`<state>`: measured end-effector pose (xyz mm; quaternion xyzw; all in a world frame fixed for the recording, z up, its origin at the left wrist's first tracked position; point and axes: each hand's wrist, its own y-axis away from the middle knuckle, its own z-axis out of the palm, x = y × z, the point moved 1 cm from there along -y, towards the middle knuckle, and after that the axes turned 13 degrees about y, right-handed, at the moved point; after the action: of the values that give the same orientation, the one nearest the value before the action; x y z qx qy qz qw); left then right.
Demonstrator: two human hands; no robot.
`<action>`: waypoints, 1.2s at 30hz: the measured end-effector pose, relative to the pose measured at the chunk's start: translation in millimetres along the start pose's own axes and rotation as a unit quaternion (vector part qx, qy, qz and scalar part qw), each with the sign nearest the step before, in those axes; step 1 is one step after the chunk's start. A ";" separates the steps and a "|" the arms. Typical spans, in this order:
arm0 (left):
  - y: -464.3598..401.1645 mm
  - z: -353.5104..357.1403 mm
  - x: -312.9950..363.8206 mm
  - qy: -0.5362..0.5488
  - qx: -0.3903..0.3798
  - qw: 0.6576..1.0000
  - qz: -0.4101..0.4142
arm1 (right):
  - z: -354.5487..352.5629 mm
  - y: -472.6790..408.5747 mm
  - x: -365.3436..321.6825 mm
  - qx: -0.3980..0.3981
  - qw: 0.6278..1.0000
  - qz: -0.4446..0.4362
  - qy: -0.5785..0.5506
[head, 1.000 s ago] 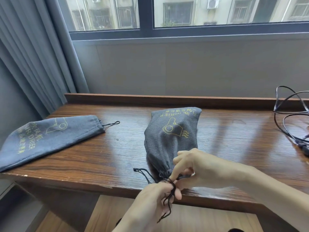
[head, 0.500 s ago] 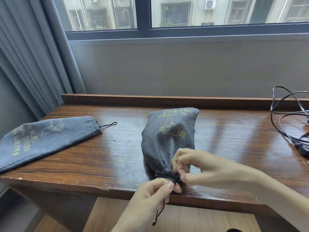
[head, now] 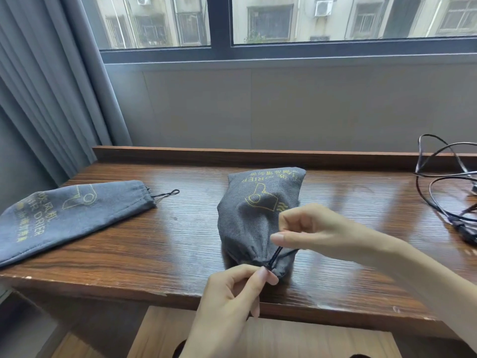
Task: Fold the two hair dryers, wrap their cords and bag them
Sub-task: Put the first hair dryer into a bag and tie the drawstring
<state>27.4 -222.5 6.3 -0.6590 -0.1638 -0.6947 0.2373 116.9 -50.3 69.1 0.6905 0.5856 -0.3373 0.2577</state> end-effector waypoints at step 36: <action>-55.3 -36.9 52.1 -0.171 -0.036 0.975 0.135 | -22.1 9.9 26.6 0.158 0.982 0.026 0.104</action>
<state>-34.7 -202.3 59.8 -0.7925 -0.0864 -0.5385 0.2729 132.6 -18.6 62.4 0.7687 0.5306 -0.3452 0.0917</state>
